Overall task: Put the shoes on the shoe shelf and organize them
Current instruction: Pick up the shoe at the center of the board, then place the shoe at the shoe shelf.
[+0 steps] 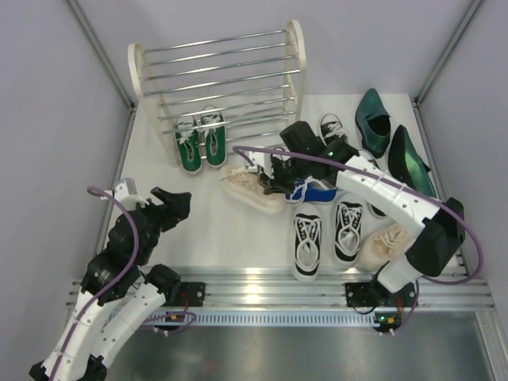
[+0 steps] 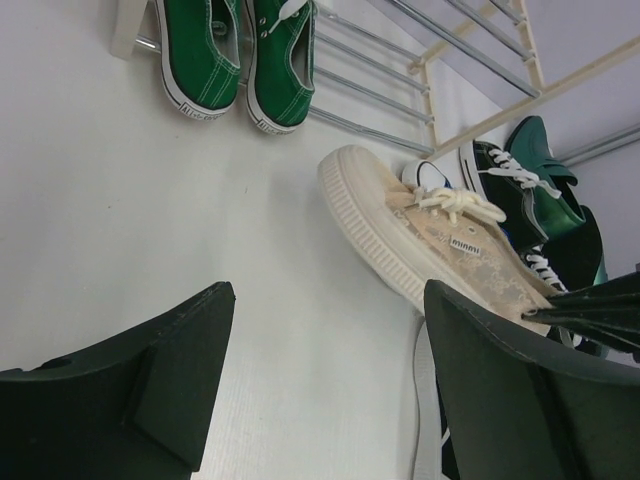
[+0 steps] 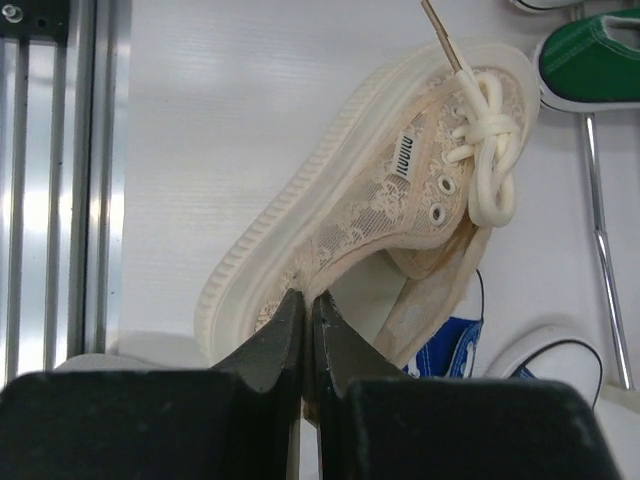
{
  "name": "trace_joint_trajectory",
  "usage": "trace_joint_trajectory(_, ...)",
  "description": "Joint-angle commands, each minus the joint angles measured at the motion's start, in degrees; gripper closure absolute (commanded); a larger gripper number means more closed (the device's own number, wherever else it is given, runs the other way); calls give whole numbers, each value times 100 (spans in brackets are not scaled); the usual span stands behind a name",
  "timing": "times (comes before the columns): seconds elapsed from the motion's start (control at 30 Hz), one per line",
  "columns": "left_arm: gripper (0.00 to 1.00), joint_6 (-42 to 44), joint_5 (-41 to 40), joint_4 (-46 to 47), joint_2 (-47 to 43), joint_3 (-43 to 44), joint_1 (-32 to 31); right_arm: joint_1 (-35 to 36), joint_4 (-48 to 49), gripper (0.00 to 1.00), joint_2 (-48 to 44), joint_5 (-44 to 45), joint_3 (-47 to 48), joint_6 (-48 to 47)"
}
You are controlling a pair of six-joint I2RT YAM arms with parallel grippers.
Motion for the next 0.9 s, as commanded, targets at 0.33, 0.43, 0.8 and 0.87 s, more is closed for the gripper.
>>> trace_joint_trajectory(0.33,18,-41,-125,61,-25,44,14,-438,1333,100,451,1199,940,374)
trace_joint_trajectory(0.43,18,-32,-143,61,-7,52,14,-438,1588,100,908,1454,1283,452)
trace_joint_trajectory(0.8,18,-5,-275,61,-24,79,14,-482,2810,100,2060,2341,1882,585)
trace_joint_trajectory(0.87,17,21,-327,61,-16,70,14,-473,3160,100,2174,2465,1821,611)
